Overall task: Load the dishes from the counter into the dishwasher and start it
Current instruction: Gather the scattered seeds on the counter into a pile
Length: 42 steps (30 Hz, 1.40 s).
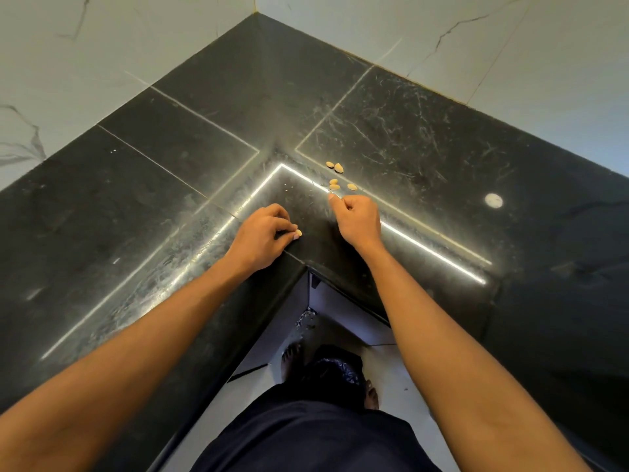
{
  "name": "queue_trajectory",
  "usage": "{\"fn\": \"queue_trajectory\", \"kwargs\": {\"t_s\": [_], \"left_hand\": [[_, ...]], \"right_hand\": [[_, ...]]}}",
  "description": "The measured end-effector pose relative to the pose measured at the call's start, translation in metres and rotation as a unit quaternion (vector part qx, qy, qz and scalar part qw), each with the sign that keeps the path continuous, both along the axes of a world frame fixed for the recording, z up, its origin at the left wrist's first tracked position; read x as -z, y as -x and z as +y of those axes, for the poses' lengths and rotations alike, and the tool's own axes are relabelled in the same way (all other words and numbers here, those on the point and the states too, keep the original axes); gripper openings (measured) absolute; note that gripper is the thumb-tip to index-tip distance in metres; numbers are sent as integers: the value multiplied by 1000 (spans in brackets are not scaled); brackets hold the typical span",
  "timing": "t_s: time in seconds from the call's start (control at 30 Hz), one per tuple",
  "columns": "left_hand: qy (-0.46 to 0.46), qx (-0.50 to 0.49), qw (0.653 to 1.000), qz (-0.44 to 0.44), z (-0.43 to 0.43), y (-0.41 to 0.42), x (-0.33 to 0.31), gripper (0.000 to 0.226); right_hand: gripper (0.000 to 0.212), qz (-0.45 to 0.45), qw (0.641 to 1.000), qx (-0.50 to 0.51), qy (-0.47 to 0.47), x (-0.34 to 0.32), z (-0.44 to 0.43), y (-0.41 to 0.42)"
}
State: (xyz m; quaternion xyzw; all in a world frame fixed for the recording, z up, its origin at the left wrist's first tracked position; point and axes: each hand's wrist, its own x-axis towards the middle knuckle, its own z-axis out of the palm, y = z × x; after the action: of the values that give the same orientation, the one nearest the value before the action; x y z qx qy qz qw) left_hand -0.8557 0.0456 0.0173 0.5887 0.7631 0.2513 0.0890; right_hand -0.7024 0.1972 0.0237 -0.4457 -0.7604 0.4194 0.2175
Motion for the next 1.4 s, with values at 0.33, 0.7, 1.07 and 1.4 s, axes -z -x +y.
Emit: {"fn": "queue_trajectory", "kwargs": {"t_s": [0.33,0.7,1.07,1.4], "left_hand": [[121,23,992,-5,33,-4,-28,9],[-52,-11,974,-219,78,-48,-33,12],[-65,-54,975,-205,101,-18,-3,21],[-17,-48,995,-83,109,-8,8,37]], "right_hand": [[58,7,1000,5,-14,0,-8,-7],[48,118,935,104,319,-23,17,-5],[48,159,905,243,312,-17,44,-5],[48,-238,954,58,-174,4,21,0]]}}
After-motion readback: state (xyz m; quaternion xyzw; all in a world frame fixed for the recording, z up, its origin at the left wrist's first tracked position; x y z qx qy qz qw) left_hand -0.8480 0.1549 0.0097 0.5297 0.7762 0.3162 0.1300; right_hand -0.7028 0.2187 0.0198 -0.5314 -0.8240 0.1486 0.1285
